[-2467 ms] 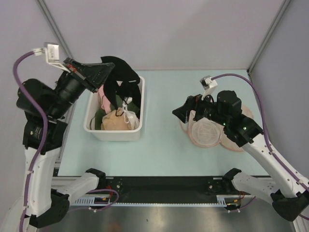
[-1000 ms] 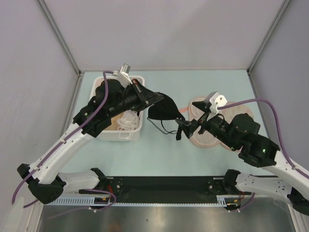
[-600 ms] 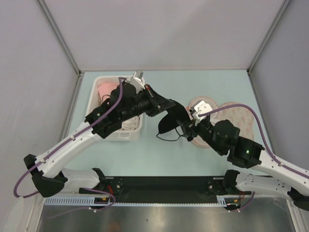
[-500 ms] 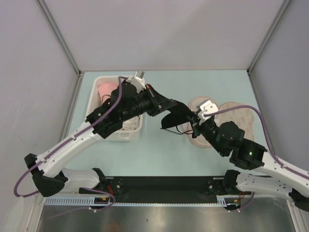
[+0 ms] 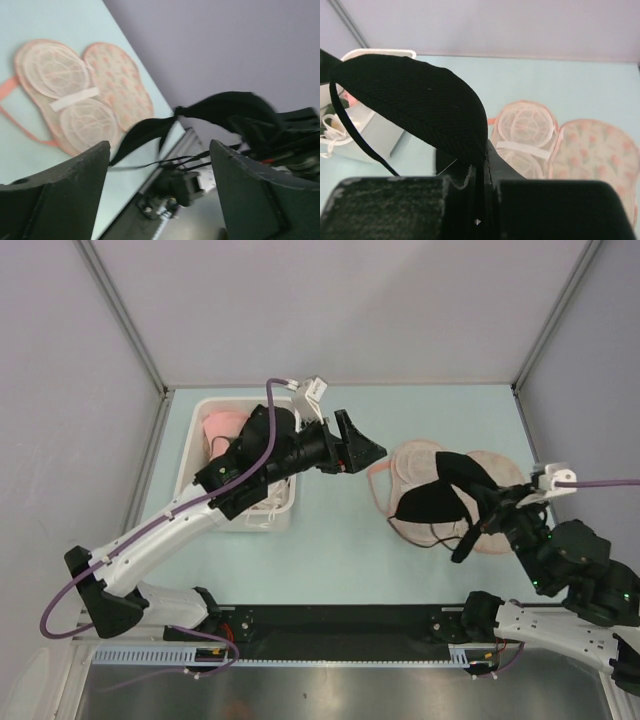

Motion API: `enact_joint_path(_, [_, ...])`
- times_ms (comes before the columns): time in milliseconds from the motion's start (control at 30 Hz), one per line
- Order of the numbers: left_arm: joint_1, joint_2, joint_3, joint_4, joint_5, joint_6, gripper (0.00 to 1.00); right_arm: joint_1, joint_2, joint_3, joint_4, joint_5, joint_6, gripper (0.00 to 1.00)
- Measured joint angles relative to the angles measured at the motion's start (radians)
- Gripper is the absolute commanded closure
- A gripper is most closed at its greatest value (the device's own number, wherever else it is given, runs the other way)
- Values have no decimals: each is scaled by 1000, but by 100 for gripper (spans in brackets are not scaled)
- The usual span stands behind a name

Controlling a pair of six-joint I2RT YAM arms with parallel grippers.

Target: Place the bra in the laundry bag and zip it closed

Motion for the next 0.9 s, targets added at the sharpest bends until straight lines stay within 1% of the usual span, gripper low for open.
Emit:
enact_joint_path(33, [0, -2, -8, 1, -14, 21, 27, 0, -14, 16, -36, 11, 29, 100])
enact_joint_path(67, [0, -3, -17, 4, -23, 40, 28, 0, -29, 35, -84, 22, 67, 100])
enact_joint_path(133, [0, 10, -32, 14, -32, 77, 19, 0, -48, 72, -170, 34, 132, 100])
enact_joint_path(200, [0, 56, -34, 33, -18, 112, 13, 0, -52, 107, -248, 42, 189, 100])
enact_joint_path(267, [-2, 129, -33, 67, 2, 136, 13, 0, -51, 133, -319, 54, 237, 100])
enact_joint_path(333, [-3, 239, -33, 87, 22, 150, 13, 0, -50, 169, -409, 79, 292, 100])
enact_joint_path(400, [-5, 366, -32, 89, 36, 161, 12, 0, -48, 200, -462, 100, 323, 100])
enact_joint_path(500, [-11, 539, -33, 71, 44, 161, 12, 0, -38, 240, -516, 130, 352, 100])
enact_joint_path(600, [-24, 644, -33, 30, 29, 157, 12, 0, -13, 265, -545, 149, 360, 100])
enact_joint_path(667, [-35, 677, -33, 4, 10, 139, 12, 0, 7, 270, -555, 158, 360, 100])
enact_joint_path(767, [-48, 689, -31, -4, 1, 110, 16, 0, 30, 270, -560, 162, 357, 100])
enact_joint_path(900, [-55, 732, -14, 33, 24, 70, 25, 1, 35, 269, -560, 164, 354, 100])
